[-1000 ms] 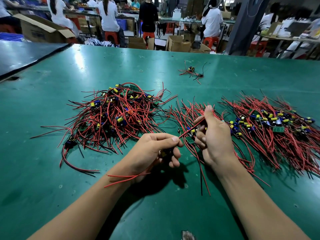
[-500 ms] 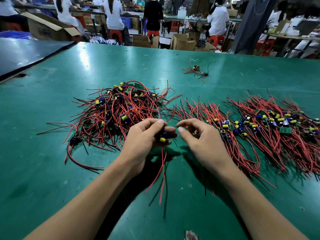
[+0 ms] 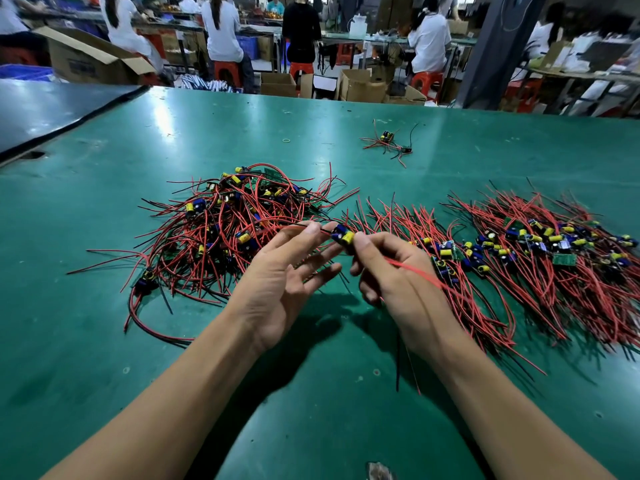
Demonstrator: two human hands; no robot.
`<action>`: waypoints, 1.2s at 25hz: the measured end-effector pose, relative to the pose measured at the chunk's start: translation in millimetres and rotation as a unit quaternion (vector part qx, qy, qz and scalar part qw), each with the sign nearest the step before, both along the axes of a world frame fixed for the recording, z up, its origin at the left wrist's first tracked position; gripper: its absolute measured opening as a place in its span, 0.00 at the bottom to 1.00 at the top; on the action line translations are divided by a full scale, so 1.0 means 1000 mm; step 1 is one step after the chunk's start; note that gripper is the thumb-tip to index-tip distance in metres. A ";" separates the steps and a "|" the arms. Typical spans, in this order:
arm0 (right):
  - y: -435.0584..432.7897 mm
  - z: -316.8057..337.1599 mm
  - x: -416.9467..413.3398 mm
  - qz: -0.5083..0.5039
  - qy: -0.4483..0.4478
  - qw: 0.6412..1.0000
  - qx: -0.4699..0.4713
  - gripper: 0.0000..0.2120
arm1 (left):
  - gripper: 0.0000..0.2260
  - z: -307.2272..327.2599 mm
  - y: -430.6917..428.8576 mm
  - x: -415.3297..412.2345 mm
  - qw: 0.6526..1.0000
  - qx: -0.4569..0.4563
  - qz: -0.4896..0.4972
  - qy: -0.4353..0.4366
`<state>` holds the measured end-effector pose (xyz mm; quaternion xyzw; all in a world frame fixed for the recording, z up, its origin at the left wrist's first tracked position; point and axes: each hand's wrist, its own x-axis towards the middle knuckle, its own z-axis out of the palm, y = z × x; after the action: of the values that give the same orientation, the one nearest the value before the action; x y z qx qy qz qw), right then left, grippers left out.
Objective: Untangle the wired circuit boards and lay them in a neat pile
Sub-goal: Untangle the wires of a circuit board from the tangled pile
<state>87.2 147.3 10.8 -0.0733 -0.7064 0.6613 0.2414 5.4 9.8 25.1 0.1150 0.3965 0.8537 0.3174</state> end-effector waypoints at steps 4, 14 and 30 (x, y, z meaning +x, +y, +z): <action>0.019 0.014 0.008 0.171 -0.043 0.957 -0.232 0.15 | 0.06 0.000 -0.003 0.001 0.993 -0.039 -0.105 -0.025; 0.013 0.016 0.007 0.111 -0.126 0.973 -0.156 0.12 | 0.09 -0.009 0.001 0.008 0.980 -0.109 -0.158 0.051; 0.022 0.009 0.007 0.060 -0.175 0.977 -0.102 0.10 | 0.13 -0.013 0.002 0.005 0.979 -0.150 -0.112 0.075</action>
<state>94.7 169.1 20.0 -0.1695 -0.6695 0.7202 0.0656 10.2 11.5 12.1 0.1729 0.5273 0.7327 0.3940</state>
